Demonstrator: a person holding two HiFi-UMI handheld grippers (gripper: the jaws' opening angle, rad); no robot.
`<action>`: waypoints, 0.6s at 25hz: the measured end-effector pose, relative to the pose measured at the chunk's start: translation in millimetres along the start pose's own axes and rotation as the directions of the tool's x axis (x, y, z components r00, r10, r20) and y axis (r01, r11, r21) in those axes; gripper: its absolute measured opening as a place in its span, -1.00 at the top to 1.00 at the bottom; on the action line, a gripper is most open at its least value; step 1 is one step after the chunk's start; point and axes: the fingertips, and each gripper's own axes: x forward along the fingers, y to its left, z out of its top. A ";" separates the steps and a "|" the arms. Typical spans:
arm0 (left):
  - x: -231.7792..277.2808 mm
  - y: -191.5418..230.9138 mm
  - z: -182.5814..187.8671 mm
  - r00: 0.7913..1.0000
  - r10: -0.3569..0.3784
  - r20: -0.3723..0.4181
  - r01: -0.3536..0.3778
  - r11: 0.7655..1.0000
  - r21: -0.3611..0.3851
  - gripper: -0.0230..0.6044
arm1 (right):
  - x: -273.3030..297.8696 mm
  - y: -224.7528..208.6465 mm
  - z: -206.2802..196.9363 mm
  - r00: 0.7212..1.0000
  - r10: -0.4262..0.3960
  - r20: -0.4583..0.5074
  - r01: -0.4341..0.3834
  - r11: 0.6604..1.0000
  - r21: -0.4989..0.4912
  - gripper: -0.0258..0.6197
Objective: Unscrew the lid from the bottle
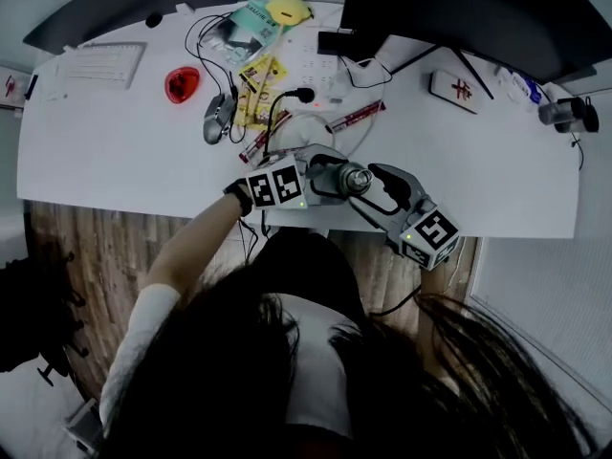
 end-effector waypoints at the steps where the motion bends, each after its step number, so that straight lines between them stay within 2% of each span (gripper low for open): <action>1: 0.3 0.3 -0.1 0.999 0.044 0.012 -0.044 0.999 -0.022 -0.24 | -3.5 0.7 -2.8 0.996 -0.076 0.045 0.073 0.996 0.058 0.14; 3: -0.1 1.4 0.2 0.992 0.126 0.028 -0.124 0.990 -0.062 -0.24 | -6.5 4.3 -11.6 0.971 -0.215 0.100 0.199 0.969 0.148 0.14; 6: -0.4 1.4 1.6 0.973 0.228 0.048 -0.221 0.968 -0.116 -0.24 | -8.0 6.2 -20.2 0.909 -0.393 0.139 0.359 0.908 0.217 0.15; 9: 1.1 0.5 2.2 0.952 0.300 0.058 -0.289 0.945 -0.153 -0.24 | -11.0 0.0 -19.5 0.851 -0.502 0.157 0.459 0.854 0.244 0.15; 11: 1.9 -0.9 1.8 0.942 0.329 0.062 -0.316 0.934 -0.166 -0.24 | -9.8 -2.1 -17.4 0.841 -0.515 0.164 0.475 0.849 0.232 0.15; 15: 1.0 -1.5 1.0 0.938 0.339 0.066 -0.324 0.930 -0.172 -0.24 | -1.9 -4.3 -14.2 0.859 -0.488 0.156 0.468 0.871 0.148 0.15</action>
